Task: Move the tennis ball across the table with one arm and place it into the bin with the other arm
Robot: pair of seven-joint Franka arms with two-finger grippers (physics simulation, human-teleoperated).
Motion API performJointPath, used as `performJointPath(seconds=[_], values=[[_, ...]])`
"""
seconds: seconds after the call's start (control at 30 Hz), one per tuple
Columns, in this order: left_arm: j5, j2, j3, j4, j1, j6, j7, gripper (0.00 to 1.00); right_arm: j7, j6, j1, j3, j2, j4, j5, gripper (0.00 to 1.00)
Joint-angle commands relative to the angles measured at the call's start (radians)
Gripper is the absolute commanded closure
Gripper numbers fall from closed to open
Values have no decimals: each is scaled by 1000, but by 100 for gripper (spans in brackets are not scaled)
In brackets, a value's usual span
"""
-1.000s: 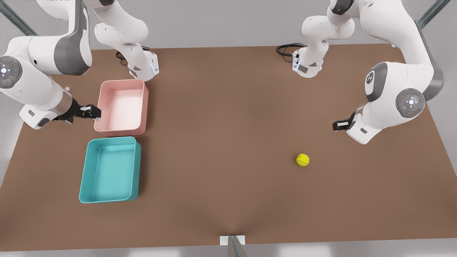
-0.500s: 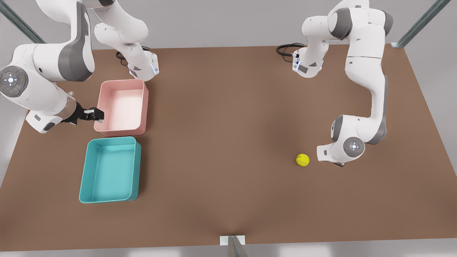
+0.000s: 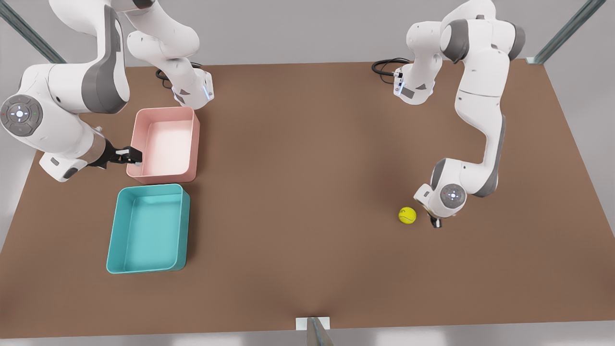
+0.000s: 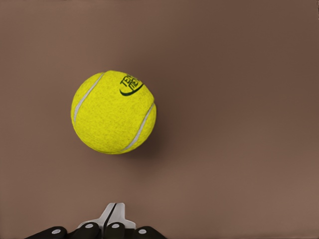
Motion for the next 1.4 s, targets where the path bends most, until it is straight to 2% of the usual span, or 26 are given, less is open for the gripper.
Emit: performJointPath(seconds=[0.0, 0.83, 0.97, 1.07, 1.17, 1.27, 1.37], values=[[2, 2, 0, -9, -1, 50, 399, 79, 0, 3, 0, 0, -1, 0, -1, 0], [4, 7, 5, -43, -4, 53, 245, 79, 0, 17, -5, 0, -1, -30, 15, 0], [-13, 7, 5, -43, -5, 54, 79, 79, 0, 20, -3, 0, -1, -32, 15, 0], [-16, 7, 5, -38, -65, 61, 34, 79, 2, 22, -3, -2, -1, -38, 15, 0], [-45, 25, 5, 86, -243, 61, -207, 79, 3, 22, -3, -2, 1, -38, 15, 0], [-277, -27, 2, 92, -403, 35, -499, 79, 3, 23, -3, -2, 5, -43, 15, 0], [-213, -64, 3, 94, -331, -105, -477, 79, 2, 25, -2, -2, 5, -43, 15, 0]])
